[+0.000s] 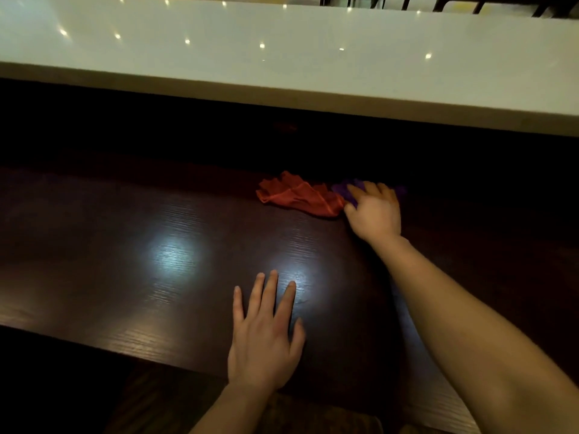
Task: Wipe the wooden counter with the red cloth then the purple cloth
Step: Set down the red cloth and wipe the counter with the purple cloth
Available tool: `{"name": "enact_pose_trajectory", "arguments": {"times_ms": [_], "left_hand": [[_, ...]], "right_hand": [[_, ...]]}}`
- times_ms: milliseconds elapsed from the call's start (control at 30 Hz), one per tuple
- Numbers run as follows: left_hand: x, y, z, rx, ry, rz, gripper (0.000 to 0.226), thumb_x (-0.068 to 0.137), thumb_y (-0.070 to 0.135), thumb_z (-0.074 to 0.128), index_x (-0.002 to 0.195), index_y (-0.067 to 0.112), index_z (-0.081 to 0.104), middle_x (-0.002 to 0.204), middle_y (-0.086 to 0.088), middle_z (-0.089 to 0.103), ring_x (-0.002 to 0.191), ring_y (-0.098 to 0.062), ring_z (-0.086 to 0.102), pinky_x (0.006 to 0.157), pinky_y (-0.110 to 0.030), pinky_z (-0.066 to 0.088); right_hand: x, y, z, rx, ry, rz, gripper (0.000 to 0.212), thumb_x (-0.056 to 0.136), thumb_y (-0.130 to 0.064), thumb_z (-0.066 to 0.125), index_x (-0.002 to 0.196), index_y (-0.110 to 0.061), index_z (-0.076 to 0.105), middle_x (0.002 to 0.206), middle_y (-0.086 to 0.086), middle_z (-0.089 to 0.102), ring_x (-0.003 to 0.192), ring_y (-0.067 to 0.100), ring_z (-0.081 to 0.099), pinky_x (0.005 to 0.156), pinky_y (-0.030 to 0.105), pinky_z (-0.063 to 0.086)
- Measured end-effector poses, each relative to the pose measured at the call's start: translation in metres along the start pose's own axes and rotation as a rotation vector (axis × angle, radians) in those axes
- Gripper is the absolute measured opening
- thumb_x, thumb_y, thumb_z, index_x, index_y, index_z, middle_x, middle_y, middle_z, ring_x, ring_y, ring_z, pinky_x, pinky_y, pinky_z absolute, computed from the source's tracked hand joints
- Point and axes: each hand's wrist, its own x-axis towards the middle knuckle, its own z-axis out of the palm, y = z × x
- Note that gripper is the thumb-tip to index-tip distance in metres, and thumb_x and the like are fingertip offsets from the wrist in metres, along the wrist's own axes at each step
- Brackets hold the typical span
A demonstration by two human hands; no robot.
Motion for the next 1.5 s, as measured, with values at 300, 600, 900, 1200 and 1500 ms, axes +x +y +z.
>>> {"name": "enact_pose_trajectory", "arguments": {"times_ms": [300,600,900,1200,1500], "left_hand": [[0.000,0.003,-0.007,0.003,-0.024,-0.004,0.060,0.085,0.045,0.044,0.142,0.026,0.046,0.156,-0.009,0.037,0.146,-0.028,0.028,0.114,-0.061,0.021],[0.001,0.002,-0.001,0.019,0.024,0.022,0.061,0.085,0.046,0.043,0.141,0.023,0.047,0.155,-0.012,0.037,0.146,-0.030,0.027,0.113,-0.064,0.024],[0.001,0.002,-0.003,0.028,-0.005,0.011,0.061,0.089,0.047,0.035,0.144,0.022,0.043,0.157,-0.012,0.033,0.147,-0.030,0.023,0.115,-0.063,0.019],[0.001,0.006,-0.009,0.003,0.001,-0.007,0.065,0.088,0.050,0.029,0.146,0.023,0.042,0.159,-0.011,0.030,0.149,-0.027,0.017,0.119,-0.059,0.011],[-0.003,0.009,-0.014,-0.064,0.013,-0.031,0.070,0.088,0.050,0.029,0.150,0.019,0.033,0.157,-0.010,0.034,0.148,-0.025,0.021,0.120,-0.056,0.008]], "right_hand": [[-0.123,-0.019,0.002,0.053,-0.052,-0.379,0.050,0.081,-0.052,0.050,0.126,-0.034,0.060,0.134,-0.001,0.060,0.130,0.030,0.047,0.110,0.048,0.035],[-0.086,-0.005,-0.002,0.031,-0.043,-0.055,0.051,0.090,-0.059,0.046,0.138,-0.040,0.048,0.151,-0.002,0.044,0.143,0.033,0.026,0.118,0.054,0.015],[-0.209,0.058,-0.007,-0.051,-0.038,-0.379,0.049,0.089,-0.062,0.044,0.137,-0.049,0.045,0.149,-0.004,0.046,0.139,0.031,0.037,0.114,0.053,0.025],[-0.199,0.028,-0.007,0.009,0.048,0.005,0.048,0.089,-0.055,0.051,0.135,-0.042,0.052,0.146,0.001,0.050,0.138,0.037,0.035,0.114,0.054,0.025],[-0.178,0.019,-0.012,0.004,-0.002,-0.062,0.050,0.093,-0.060,0.040,0.139,-0.042,0.045,0.152,-0.004,0.042,0.145,0.030,0.026,0.119,0.050,0.018]]}}
